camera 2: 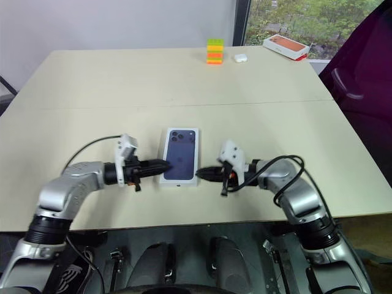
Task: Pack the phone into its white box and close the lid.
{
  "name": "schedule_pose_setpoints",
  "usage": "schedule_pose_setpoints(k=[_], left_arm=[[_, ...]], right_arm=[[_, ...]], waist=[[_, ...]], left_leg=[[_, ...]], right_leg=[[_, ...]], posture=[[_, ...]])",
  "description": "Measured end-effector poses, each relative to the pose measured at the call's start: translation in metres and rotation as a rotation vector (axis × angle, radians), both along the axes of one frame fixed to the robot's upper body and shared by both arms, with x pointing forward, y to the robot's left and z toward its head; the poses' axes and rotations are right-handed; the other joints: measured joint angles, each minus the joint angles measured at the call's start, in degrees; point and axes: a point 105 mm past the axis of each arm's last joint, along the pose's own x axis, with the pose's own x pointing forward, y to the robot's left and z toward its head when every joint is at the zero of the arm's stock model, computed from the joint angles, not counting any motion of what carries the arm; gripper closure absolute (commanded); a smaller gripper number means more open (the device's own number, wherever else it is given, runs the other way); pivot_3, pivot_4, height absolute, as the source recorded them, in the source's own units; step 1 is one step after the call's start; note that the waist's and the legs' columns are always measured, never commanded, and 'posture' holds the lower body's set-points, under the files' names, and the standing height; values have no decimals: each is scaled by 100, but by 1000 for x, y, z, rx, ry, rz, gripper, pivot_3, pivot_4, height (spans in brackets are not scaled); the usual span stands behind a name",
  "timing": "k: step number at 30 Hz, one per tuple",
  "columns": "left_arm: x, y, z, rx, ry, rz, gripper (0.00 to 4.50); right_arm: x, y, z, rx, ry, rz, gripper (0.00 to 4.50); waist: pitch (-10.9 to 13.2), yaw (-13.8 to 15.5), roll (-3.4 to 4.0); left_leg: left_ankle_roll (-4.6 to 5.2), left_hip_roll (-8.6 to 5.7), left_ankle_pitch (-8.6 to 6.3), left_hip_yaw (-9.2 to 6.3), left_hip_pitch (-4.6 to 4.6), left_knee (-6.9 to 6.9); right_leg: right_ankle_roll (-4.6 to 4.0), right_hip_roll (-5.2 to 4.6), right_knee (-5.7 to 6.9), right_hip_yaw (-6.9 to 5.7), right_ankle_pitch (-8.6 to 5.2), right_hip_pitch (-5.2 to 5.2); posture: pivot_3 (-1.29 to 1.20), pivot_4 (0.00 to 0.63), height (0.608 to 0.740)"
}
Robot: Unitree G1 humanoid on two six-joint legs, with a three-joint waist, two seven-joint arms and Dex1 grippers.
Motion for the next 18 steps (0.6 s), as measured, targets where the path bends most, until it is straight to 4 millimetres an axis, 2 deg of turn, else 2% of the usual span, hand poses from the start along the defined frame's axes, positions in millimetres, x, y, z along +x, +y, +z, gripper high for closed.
schedule_pose_setpoints(k=[4, 5, 6, 10, 12, 15, 18], left_arm=[[11, 36, 24, 14, -85, 84, 359], [14, 44, 30, 15, -104, 99, 0], [15, 49, 32, 21, -112, 107, 0], [20, 75, 31, 70, -119, 158, 0], [20, 81, 34, 77, -142, 174, 0], [17, 91, 33, 88, -152, 199, 0], [9, 106, 31, 65, -161, 249, 0]], right_arm=[[14, -23, 25, 20, -64, -75, 1142], [17, -27, 30, 26, -75, -77, 612], [18, -30, 32, 24, -77, -78, 133], [26, -59, 34, 4, -68, -119, 55], [28, -69, 35, -6, -72, -128, 55], [29, -77, 38, -7, -101, -127, 55], [24, -96, 38, -50, -155, -138, 55]], waist=[[1, 34, 1], [1, 38, 2], [1, 42, 2], [1, 36, 2], [1, 37, 2], [2, 15, 3], [2, 14, 4]], left_leg=[[0, 0, 0, -5, -11, -1], [0, -2, 0, -3, -11, 0], [0, -3, 0, -2, -11, 0], [0, -5, 0, 8, -12, 3], [1, -4, 0, 8, -13, 2], [1, -1, 0, 8, -12, 0], [1, 1, 0, 8, -11, -2]], right_leg=[[-1, 1, -2, -10, 0, -7], [0, -2, -3, -9, 0, -7], [0, -4, -4, -9, 0, -6], [0, -9, -9, -4, 0, -6], [0, -8, -9, -4, 0, -7], [0, -5, -7, -4, 0, -9], [1, -4, -5, -4, 0, -11]], posture=[[0, 150, 740], [0, 150, 740], [0, 150, 740], [0, 150, 740], [0, 150, 740], [0, 150, 740], [0, 150, 740]])
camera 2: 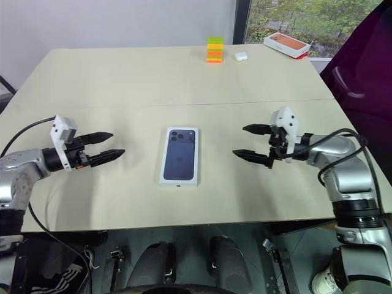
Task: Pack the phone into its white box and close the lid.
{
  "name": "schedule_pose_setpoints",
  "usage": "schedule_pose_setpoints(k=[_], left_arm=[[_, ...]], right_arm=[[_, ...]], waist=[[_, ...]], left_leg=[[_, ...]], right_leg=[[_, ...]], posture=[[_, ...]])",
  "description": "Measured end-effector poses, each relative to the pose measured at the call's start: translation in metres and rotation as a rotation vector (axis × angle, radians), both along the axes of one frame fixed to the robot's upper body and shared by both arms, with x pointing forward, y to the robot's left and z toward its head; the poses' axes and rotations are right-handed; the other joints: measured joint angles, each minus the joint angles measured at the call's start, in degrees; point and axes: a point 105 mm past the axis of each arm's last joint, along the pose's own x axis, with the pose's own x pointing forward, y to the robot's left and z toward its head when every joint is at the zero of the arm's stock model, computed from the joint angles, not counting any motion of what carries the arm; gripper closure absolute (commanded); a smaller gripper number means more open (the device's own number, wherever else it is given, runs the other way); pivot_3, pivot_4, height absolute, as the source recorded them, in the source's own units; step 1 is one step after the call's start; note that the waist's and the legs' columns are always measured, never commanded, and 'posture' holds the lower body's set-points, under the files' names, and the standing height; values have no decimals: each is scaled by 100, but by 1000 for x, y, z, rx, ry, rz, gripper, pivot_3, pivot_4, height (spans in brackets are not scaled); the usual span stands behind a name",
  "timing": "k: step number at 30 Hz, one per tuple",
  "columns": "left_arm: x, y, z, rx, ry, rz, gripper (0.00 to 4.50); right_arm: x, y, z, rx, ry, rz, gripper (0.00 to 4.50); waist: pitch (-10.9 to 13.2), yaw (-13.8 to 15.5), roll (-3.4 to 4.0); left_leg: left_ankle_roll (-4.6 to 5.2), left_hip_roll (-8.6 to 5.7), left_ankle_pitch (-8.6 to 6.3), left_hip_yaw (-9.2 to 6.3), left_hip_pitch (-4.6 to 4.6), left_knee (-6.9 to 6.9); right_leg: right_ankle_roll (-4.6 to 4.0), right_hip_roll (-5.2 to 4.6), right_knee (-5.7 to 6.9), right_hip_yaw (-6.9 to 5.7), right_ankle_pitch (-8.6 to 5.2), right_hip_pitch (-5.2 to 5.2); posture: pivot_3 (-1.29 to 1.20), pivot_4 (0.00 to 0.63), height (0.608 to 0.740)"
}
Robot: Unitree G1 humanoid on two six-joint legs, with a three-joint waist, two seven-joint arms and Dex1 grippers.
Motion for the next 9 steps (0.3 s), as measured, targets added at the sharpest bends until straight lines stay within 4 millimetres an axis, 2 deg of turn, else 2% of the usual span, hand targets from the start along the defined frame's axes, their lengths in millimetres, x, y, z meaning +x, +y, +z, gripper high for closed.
schedule_pose_setpoints(k=[3, 9], left_arm=[[-12, 24, -3, 14, 0, 67, 0], [-20, 38, 2, 51, -23, 88, 0]], right_arm=[[-10, -20, -10, -37, 27, -10, 55], [-20, -31, -15, -78, 40, 10, 55]], waist=[[1, 3, 1], [1, 11, 2]], left_leg=[[0, 1, 0, 3, 0, 0], [-1, 0, 0, 3, 4, 5]], right_leg=[[1, -1, -1, 0, -1, 0], [-5, -4, 1, 0, 1, 3]], posture=[[0, 150, 740], [0, 150, 740]])
